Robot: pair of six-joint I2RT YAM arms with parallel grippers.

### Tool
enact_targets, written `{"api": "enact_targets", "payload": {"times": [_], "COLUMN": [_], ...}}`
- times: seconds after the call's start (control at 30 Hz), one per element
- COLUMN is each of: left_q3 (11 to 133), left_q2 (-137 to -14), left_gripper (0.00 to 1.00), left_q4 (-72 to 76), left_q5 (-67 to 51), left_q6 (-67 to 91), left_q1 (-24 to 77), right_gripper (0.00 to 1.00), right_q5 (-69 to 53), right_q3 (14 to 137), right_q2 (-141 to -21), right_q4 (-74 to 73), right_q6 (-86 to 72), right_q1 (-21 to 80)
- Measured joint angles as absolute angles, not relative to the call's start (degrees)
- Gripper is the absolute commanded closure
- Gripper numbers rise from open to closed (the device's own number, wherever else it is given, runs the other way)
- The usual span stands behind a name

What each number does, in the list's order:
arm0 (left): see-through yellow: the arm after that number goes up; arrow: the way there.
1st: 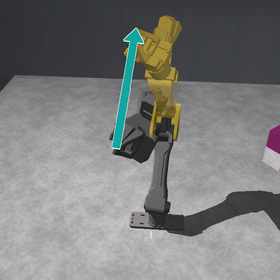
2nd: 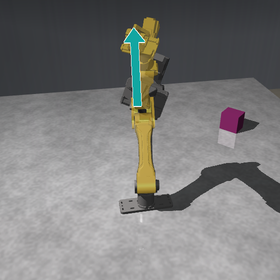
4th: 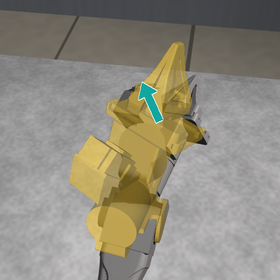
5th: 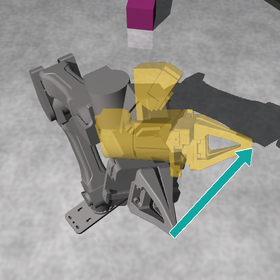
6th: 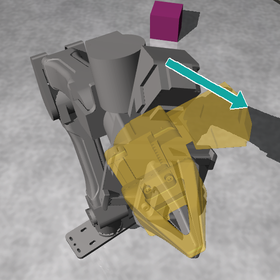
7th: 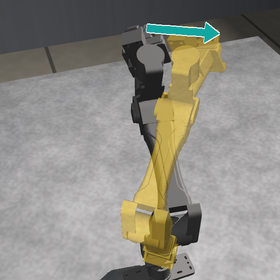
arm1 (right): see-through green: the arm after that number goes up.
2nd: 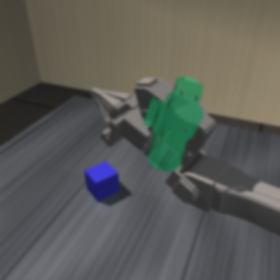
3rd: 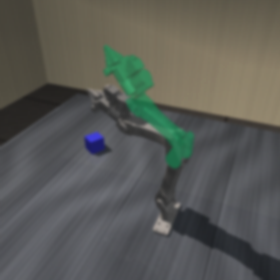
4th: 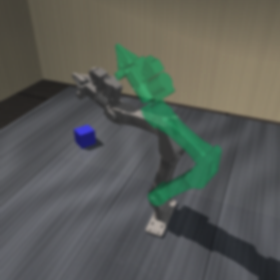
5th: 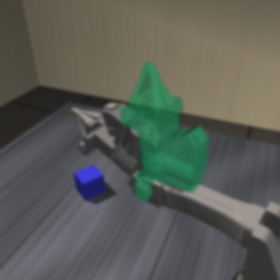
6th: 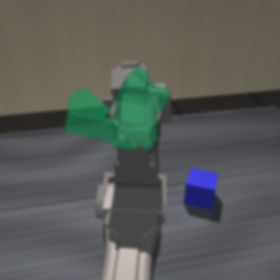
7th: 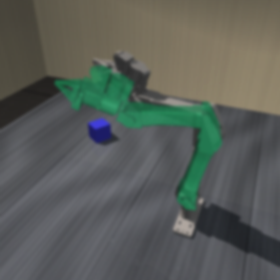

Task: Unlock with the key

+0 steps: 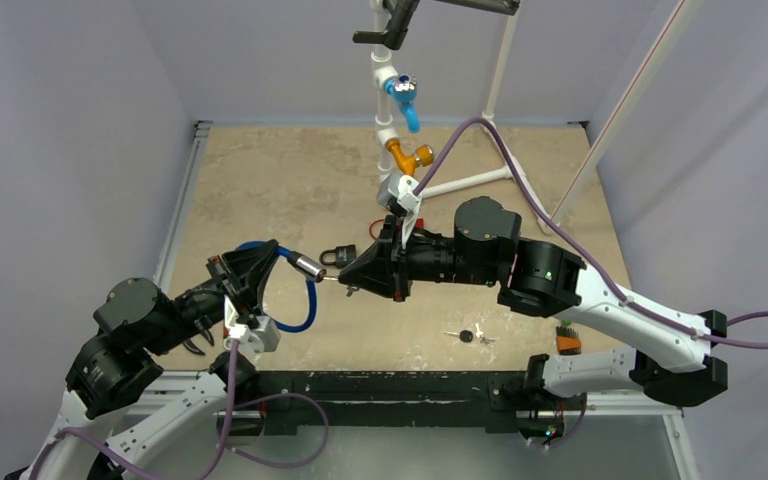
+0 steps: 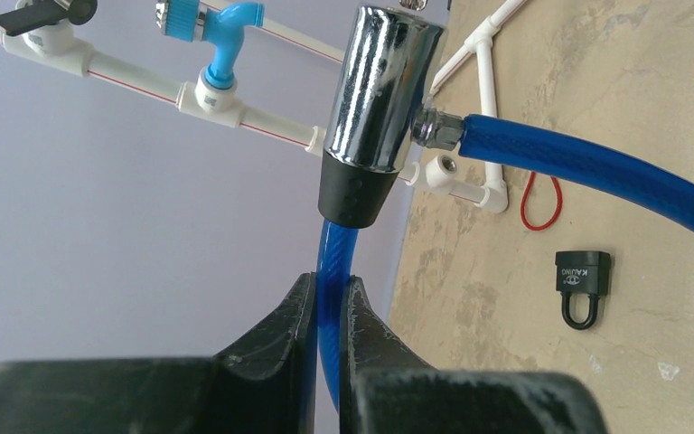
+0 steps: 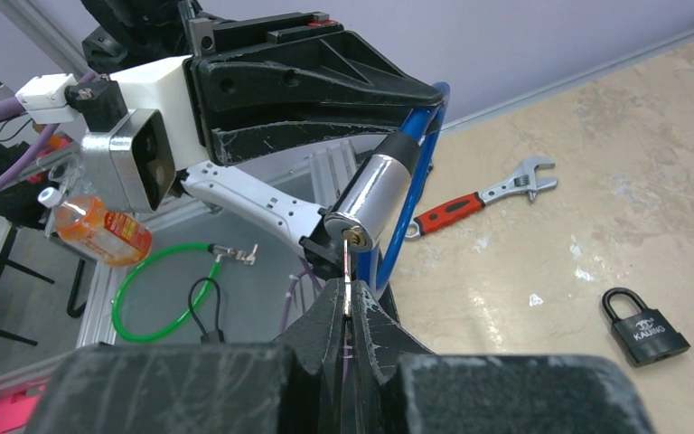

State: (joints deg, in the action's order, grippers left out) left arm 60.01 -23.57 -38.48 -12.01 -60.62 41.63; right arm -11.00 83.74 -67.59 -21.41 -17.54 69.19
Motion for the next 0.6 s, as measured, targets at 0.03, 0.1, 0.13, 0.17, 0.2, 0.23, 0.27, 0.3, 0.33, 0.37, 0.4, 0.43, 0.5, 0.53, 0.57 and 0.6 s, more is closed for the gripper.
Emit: {"api": "enact_targets", "payload": {"times": [0.03,0.1,0.13,0.17,0.2,0.23,0.27,0.3,0.33,0.37,0.4,0.43,0.5,0.53,0.57,0.6], "left_q3": [60.0,60.1,60.1,60.1,60.2,60.3,60.3,60.3,60.3,60.3,60.3,60.3,60.3,60.3,60.3,60.3], "left_q2": [-23.6,-23.6,-23.6,-23.6,-23.6,-23.6,-23.6,-23.6,-23.6,-23.6,-23.6,-23.6,-23.6,-23.6,-23.6,-23.6], "left_gripper": [1.0,1.0,1.0,1.0,1.0,1.0,1.0,1.0,1.0,1.0,1.0,1.0,1.0,1.0,1.0,1.0], "left_q4": [-38.6,-38.7,-38.8,-38.8,-38.8,-38.8,-38.8,-38.8,-38.8,-38.8,-38.8,-38.8,-38.8,-38.8,-38.9,-38.9], "left_q5": [-12.1,-12.3,-12.2,-12.3,-12.3,-12.3,-12.4,-12.4,-12.4,-12.4,-12.5,-12.6,-12.6,-12.7,-12.7,-12.7], "left_q6": [-60.6,-60.6,-60.6,-60.6,-60.6,-60.6,-60.6,-60.6,-60.6,-60.6,-60.6,-60.6,-60.6,-60.6,-60.6,-60.6], "left_q1": [41.6,41.5,41.5,41.4,41.3,41.3,41.3,41.3,41.3,41.2,41.2,41.2,41.1,41.0,40.9,40.9], "right_gripper": [1.0,1.0,1.0,1.0,1.0,1.0,1.0,1.0,1.0,1.0,1.0,1.0,1.0,1.0,1.0,1.0], "right_q5": [-10.9,-10.4,-10.1,-10.0,-10.0,-10.0,-9.9,-9.9,-9.9,-9.9,-9.9,-9.9,-9.9,-10.0,-10.0,-10.0], "right_q3": [83.5,83.1,83.1,83.0,82.8,82.7,82.5,82.5,82.3,82.2,82.2,82.1,82.0,81.9,81.8,81.6], "right_q2": [-67.5,-67.3,-67.3,-67.3,-67.2,-67.1,-67.0,-66.9,-66.8,-66.7,-66.7,-66.7,-66.7,-66.7,-66.7,-66.6], "right_q4": [-21.3,-21.2,-21.2,-21.0,-20.9,-20.8,-20.8,-20.6,-20.5,-20.5,-20.5,-20.4,-20.0,-19.9,-19.7,-19.4], "right_q6": [-17.5,-17.5,-17.5,-17.5,-17.5,-17.5,-17.5,-17.5,-17.5,-17.6,-17.5,-17.6,-17.6,-17.6,-17.6,-17.8], "right_q1": [69.1,69.0,68.9,68.9,68.9,68.8,68.7,68.6,68.6,68.5,68.5,68.4,68.4,68.4,68.4,68.4]}}
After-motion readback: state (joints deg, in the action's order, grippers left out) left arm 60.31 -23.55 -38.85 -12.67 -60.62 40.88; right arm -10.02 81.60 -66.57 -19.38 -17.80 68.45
